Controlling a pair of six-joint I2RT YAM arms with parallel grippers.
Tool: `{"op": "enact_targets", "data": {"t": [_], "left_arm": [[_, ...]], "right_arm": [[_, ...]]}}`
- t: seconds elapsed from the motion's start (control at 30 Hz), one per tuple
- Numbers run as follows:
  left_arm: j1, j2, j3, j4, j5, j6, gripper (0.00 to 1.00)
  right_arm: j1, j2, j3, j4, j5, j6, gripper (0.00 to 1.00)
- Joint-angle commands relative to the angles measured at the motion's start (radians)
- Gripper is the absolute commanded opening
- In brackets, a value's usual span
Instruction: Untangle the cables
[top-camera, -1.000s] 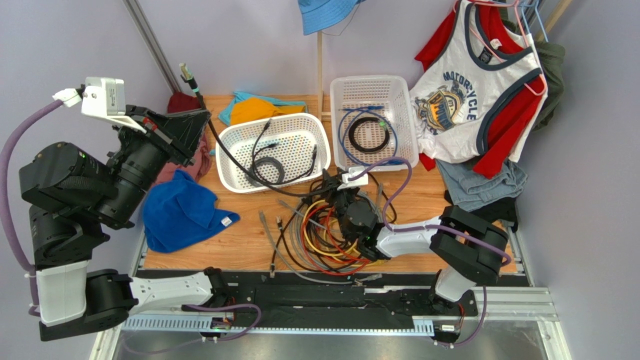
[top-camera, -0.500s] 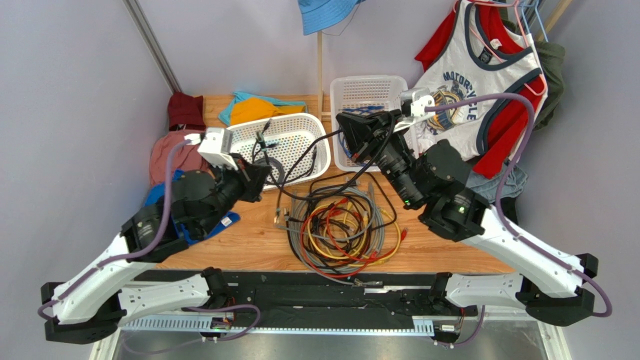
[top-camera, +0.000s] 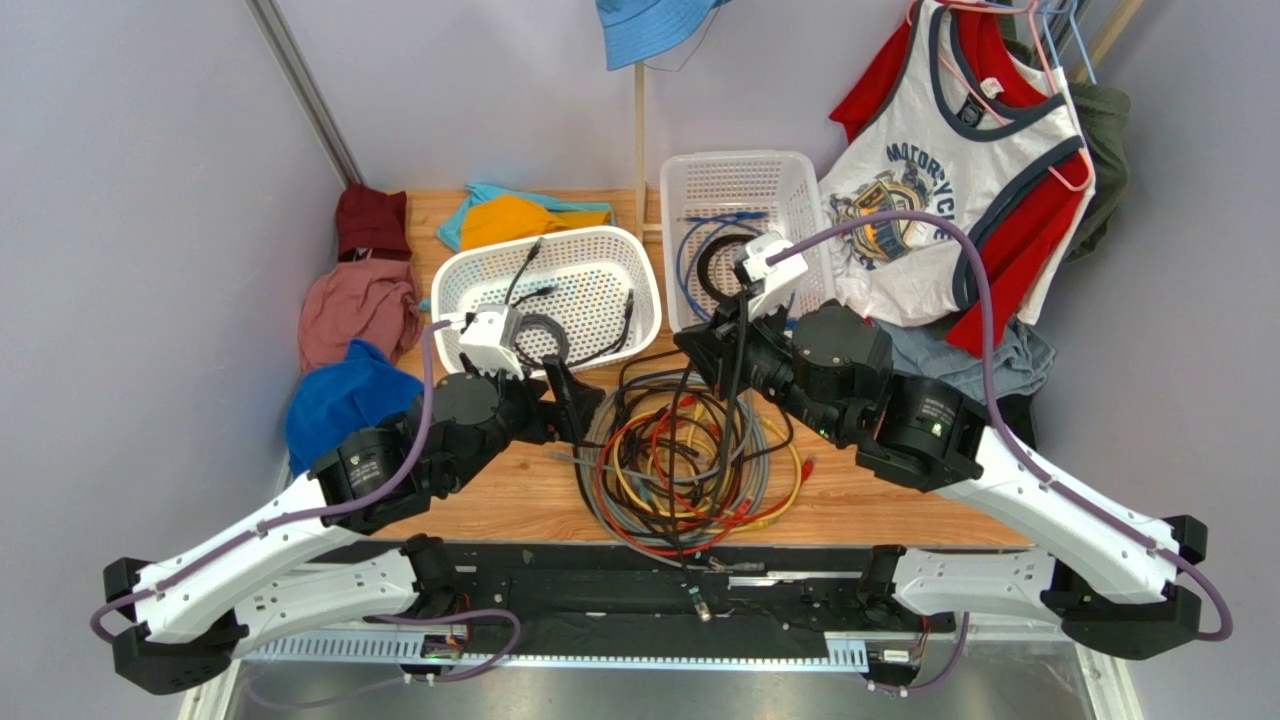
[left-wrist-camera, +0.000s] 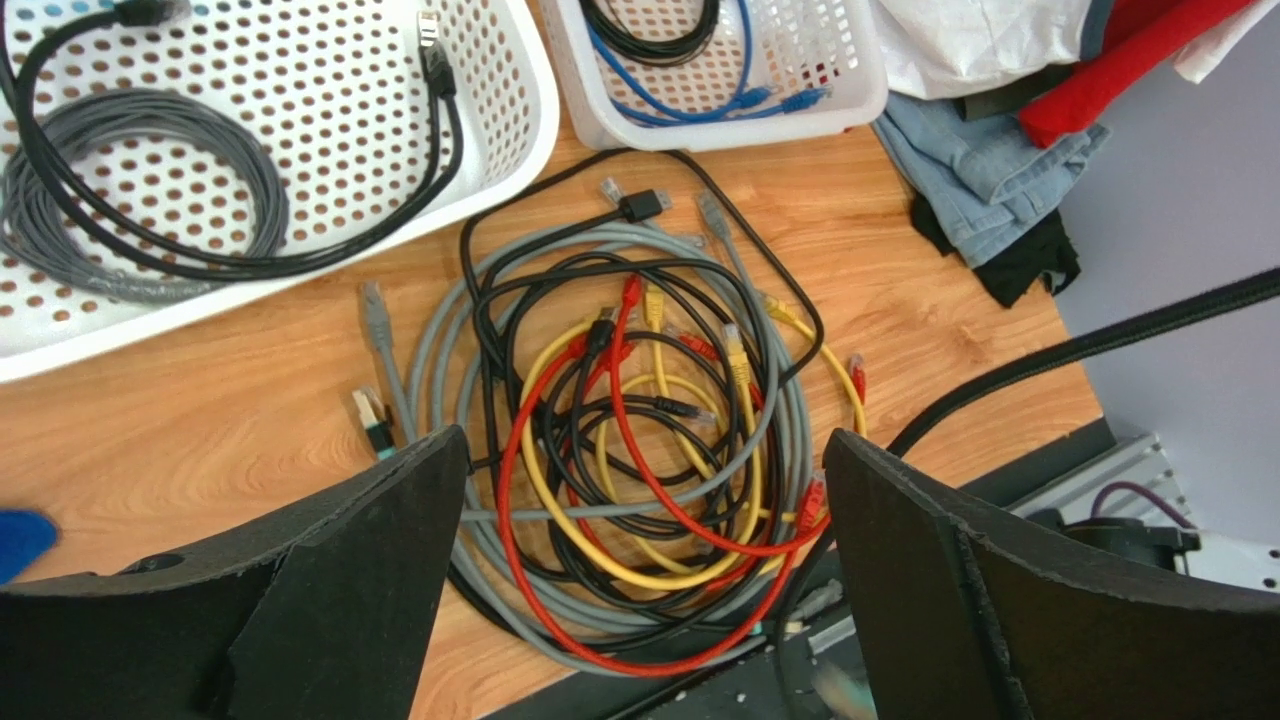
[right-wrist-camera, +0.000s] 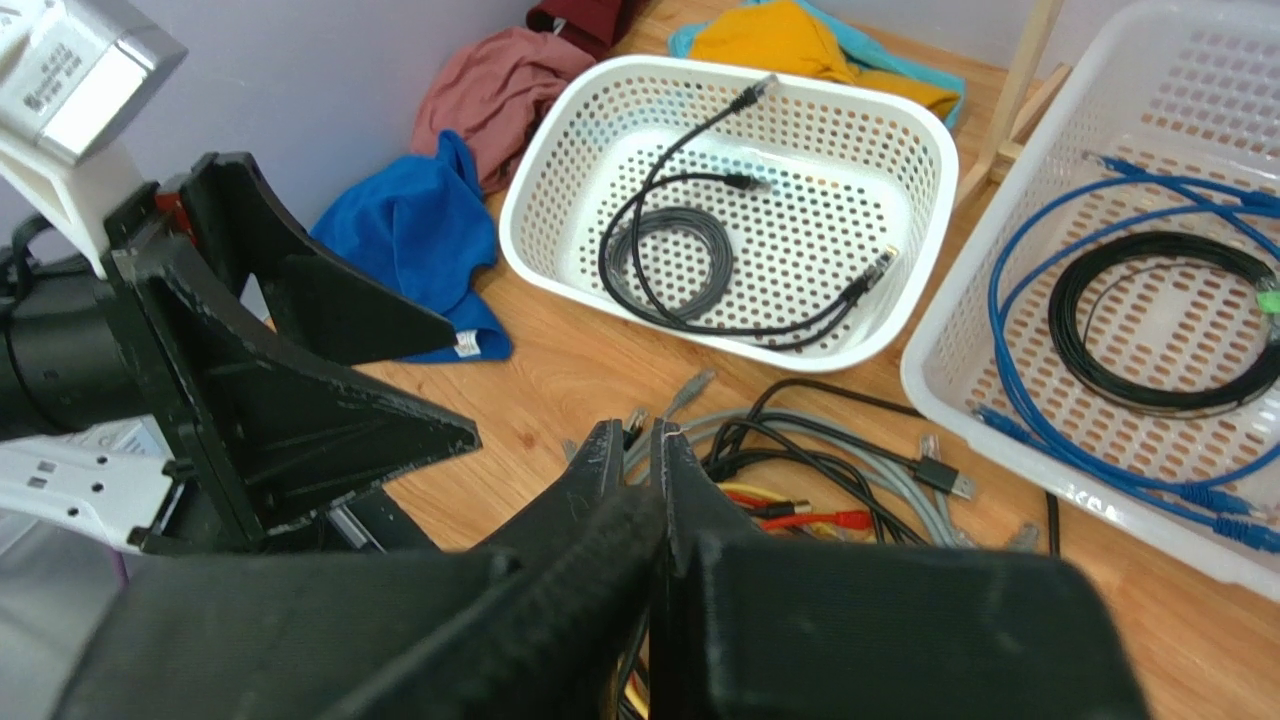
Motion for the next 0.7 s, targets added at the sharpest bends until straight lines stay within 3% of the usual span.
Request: {"op": "enact_targets", "data": {"t": [0.0,0.23,0.4,0.67], "left_arm": [[0.000,-0.011,0.003,-0.014,-0.010,-0.040,0.97],[0.000,-0.055,-0.065,-0.001,-0.017,-0.073,0.98],[0.000,-0.187,-0.233,0.415,0.241,0.052,0.98],[0.000,-0.079,-0.281,0.689,0.474,0.159,0.99]], "right_arm": [[0.003,-0.066,-0.032,0.001,-0.011,0.021,0.00],[0.005,-0.092,-0.033,-0.038,0.008,0.009,0.00],[0.005,-0.093,-0.042,-0.048,0.003,0.023,0.00],[0.005,-0.087,-0.045,-0.039,-0.076,0.075,0.00]]}}
